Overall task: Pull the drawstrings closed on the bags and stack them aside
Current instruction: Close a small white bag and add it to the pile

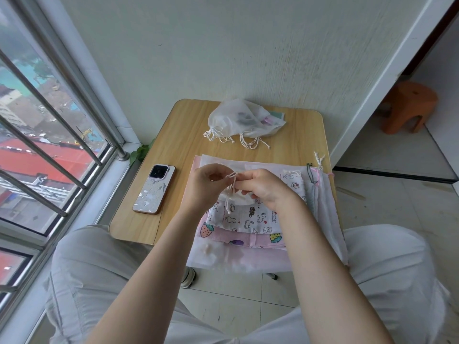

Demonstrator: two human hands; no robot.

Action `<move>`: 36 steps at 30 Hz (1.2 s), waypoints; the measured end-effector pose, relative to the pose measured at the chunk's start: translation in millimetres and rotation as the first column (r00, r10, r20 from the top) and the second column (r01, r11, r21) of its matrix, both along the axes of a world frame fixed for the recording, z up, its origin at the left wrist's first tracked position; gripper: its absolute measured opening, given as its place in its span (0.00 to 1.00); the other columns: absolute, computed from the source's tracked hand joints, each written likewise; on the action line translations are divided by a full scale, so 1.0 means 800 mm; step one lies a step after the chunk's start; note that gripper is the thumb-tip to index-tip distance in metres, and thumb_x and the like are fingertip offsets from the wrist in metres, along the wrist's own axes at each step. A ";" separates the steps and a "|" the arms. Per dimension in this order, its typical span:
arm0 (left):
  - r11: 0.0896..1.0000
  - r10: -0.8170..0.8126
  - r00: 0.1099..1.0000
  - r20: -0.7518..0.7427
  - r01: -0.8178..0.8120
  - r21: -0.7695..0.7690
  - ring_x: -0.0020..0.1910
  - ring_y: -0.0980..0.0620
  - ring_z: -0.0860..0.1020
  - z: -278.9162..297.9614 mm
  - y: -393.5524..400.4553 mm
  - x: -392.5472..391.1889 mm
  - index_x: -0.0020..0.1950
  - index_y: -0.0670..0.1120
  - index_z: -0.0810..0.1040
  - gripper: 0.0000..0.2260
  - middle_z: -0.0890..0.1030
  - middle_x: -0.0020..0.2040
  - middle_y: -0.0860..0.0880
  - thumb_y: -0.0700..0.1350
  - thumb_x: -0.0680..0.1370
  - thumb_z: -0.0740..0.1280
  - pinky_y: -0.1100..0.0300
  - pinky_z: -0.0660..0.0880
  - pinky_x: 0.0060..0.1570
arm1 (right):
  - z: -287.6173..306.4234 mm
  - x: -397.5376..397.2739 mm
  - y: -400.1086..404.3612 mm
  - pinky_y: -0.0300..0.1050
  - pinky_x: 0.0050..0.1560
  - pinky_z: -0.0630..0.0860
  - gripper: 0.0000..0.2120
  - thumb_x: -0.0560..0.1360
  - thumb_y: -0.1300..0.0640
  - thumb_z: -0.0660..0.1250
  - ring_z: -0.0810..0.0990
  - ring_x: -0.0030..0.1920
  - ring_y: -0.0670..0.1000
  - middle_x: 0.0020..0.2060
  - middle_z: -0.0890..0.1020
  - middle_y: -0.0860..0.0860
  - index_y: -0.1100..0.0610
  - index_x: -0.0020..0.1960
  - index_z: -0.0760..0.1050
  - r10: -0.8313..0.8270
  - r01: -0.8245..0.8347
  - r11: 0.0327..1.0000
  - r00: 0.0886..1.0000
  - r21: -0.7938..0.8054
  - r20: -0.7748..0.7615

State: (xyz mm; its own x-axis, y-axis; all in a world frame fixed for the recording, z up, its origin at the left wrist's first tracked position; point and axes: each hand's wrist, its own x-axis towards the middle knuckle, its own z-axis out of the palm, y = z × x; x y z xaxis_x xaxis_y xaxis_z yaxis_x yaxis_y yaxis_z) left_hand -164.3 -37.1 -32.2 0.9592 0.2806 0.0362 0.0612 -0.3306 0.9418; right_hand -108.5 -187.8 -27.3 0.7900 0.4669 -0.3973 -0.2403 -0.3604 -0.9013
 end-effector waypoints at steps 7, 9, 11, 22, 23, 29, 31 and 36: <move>0.992 0.056 0.995 -0.088 -0.066 -0.111 0.33 0.58 0.79 -0.002 0.001 0.000 0.45 0.43 0.85 0.04 0.84 0.36 0.49 0.37 0.72 0.75 0.65 0.76 0.39 | -0.009 -0.002 0.005 0.42 0.36 0.65 0.04 0.74 0.60 0.66 0.72 0.34 0.48 0.33 0.78 0.50 0.55 0.41 0.78 -0.128 0.131 0.991 0.988 0.033 -0.084; 0.992 0.056 0.994 -0.092 -0.066 -0.111 0.32 0.59 0.78 -0.001 0.000 -0.001 0.46 0.43 0.85 0.03 0.83 0.35 0.49 0.38 0.73 0.74 0.65 0.76 0.38 | -0.008 0.000 0.006 0.42 0.36 0.65 0.07 0.75 0.59 0.61 0.71 0.33 0.49 0.32 0.75 0.50 0.55 0.38 0.75 -0.174 0.182 0.982 0.976 0.047 -0.134; 0.991 0.068 0.993 -0.093 -0.077 -0.106 0.31 0.59 0.77 -0.001 0.000 -0.002 0.45 0.44 0.85 0.02 0.83 0.35 0.47 0.40 0.74 0.74 0.63 0.76 0.39 | -0.007 0.000 0.005 0.42 0.35 0.64 0.10 0.74 0.58 0.60 0.69 0.32 0.49 0.31 0.72 0.49 0.55 0.34 0.70 -0.214 0.228 0.971 0.963 0.068 -0.165; 0.970 0.230 0.964 -0.136 -0.239 -0.051 0.38 0.51 0.82 -0.007 0.005 0.001 0.41 0.47 0.83 0.03 0.84 0.37 0.50 0.44 0.74 0.73 0.55 0.78 0.41 | 0.001 0.003 -0.011 0.45 0.34 0.77 0.14 0.77 0.64 0.59 0.67 0.25 0.49 0.23 0.65 0.49 0.55 0.34 0.64 -0.334 0.579 0.583 0.811 0.571 -0.481; 0.956 0.286 0.948 -0.138 -0.292 -0.031 0.37 0.53 0.81 -0.008 0.006 0.002 0.40 0.47 0.83 0.04 0.84 0.37 0.51 0.44 0.75 0.73 0.57 0.77 0.39 | 0.000 0.003 -0.012 0.41 0.26 0.67 0.16 0.76 0.64 0.59 0.58 0.23 0.48 0.22 0.59 0.48 0.53 0.33 0.61 -0.368 0.570 0.639 0.816 0.516 -0.445; 0.949 0.312 0.931 -0.190 -0.313 0.026 0.34 0.56 0.78 -0.014 0.003 -0.002 0.40 0.49 0.82 0.04 0.83 0.36 0.53 0.46 0.75 0.71 0.59 0.74 0.37 | 0.001 -0.003 -0.005 0.41 0.31 0.64 0.08 0.73 0.58 0.66 0.65 0.31 0.48 0.32 0.69 0.47 0.54 0.39 0.66 -0.224 0.270 0.958 0.912 -0.091 0.345; 0.957 0.288 0.941 -0.177 -0.289 0.020 0.34 0.56 0.78 -0.012 0.003 -0.002 0.39 0.50 0.82 0.04 0.83 0.36 0.53 0.45 0.74 0.72 0.60 0.74 0.37 | 0.005 -0.009 -0.003 0.43 0.35 0.71 0.07 0.72 0.55 0.69 0.73 0.36 0.47 0.39 0.75 0.46 0.53 0.46 0.70 -0.040 0.147 0.961 0.911 -0.233 0.411; 0.953 0.301 0.939 -0.164 -0.303 0.013 0.31 0.55 0.75 -0.011 0.004 -0.001 0.40 0.48 0.82 0.04 0.82 0.35 0.53 0.47 0.74 0.70 0.58 0.72 0.35 | 0.006 -0.014 0.004 0.45 0.46 0.76 0.08 0.73 0.58 0.71 0.78 0.48 0.51 0.48 0.79 0.49 0.54 0.51 0.74 0.256 0.027 0.875 0.822 -0.483 0.509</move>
